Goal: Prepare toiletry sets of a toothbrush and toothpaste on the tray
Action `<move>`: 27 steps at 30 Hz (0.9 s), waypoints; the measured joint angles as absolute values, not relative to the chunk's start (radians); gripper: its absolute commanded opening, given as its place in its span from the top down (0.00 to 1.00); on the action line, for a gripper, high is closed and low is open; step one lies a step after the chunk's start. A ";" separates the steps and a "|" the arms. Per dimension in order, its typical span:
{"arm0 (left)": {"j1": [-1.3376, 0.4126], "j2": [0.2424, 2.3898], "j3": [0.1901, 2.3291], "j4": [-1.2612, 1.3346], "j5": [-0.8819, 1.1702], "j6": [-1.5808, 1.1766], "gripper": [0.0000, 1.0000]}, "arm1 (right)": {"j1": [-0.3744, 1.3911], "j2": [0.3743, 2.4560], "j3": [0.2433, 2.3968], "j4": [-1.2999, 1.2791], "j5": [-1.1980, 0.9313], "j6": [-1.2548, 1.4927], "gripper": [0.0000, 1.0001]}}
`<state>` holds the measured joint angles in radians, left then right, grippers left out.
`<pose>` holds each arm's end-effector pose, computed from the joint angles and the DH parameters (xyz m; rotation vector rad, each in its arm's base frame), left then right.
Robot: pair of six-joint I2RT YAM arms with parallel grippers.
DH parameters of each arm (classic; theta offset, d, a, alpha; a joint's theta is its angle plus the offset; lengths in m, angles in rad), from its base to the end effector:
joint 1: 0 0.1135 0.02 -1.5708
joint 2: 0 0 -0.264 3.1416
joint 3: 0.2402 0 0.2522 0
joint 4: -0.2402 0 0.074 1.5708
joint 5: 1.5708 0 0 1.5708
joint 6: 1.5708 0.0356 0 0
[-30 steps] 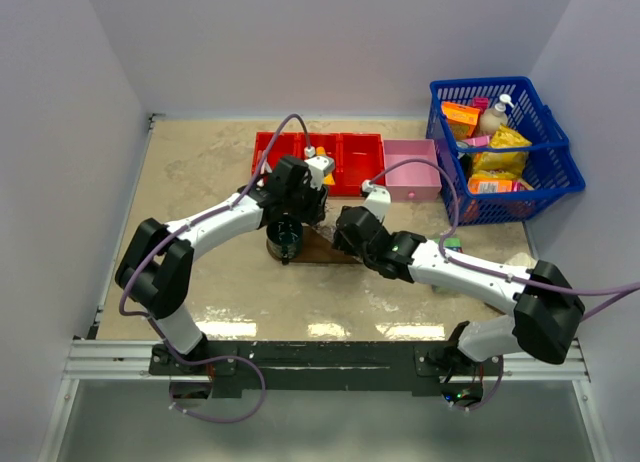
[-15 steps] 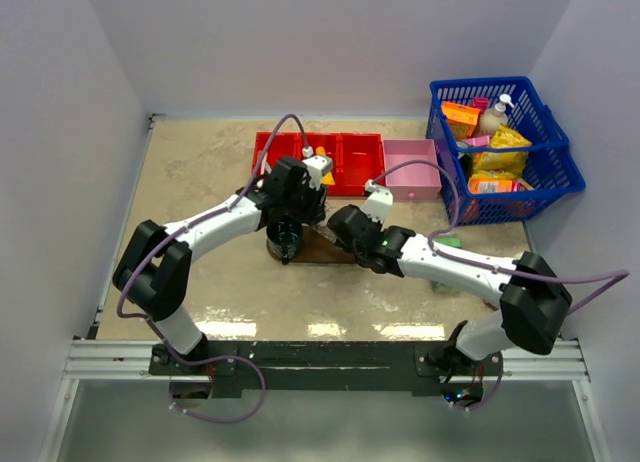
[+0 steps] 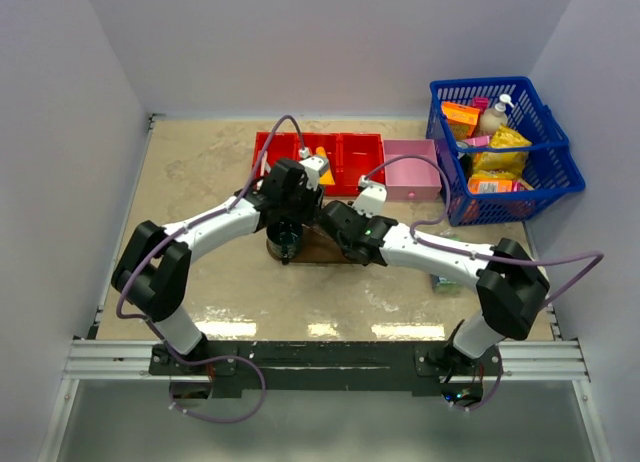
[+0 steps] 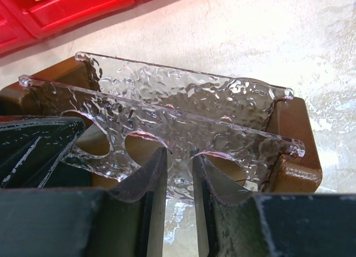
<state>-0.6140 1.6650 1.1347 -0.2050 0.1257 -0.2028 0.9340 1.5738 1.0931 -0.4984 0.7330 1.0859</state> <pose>0.2979 -0.2154 0.2309 0.5473 2.3009 -0.5533 0.2105 0.2445 0.2340 0.4280 2.1969 0.1199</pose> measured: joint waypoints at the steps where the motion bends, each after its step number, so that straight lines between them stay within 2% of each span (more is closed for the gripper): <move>1: -0.614 1.665 1.133 -0.204 0.125 -0.204 1.00 | 0.934 1.580 1.099 -0.506 0.735 1.087 0.91; 5: -0.614 1.663 1.131 -0.204 0.124 -0.203 1.00 | 0.935 1.591 1.112 -0.521 0.743 1.093 1.00; 11: -0.614 1.655 1.131 -0.203 0.122 -0.202 0.99 | 0.935 1.591 1.124 -0.533 0.749 1.095 1.00; 12: -0.614 1.654 1.131 -0.202 0.122 -0.202 0.92 | 0.935 1.591 1.126 -0.536 0.750 1.094 1.00; 14: -0.614 1.650 1.131 -0.202 0.122 -0.200 0.85 | 0.935 1.590 1.131 -0.540 0.751 1.094 1.00; 15: -0.614 1.646 1.130 -0.201 0.122 -0.199 0.75 | 0.935 1.589 1.132 -0.541 0.754 1.093 1.00; 18: -0.614 1.630 1.121 -0.187 0.125 -0.199 0.61 | 0.935 1.574 1.132 -0.543 0.764 1.089 1.00; 24: -0.614 1.577 1.100 -0.143 0.146 -0.195 0.47 | 0.921 1.519 1.132 -0.540 0.759 1.058 1.00; 27: -0.615 1.554 1.098 -0.134 0.176 -0.189 0.44 | 0.894 1.502 1.129 -0.537 0.754 1.035 1.00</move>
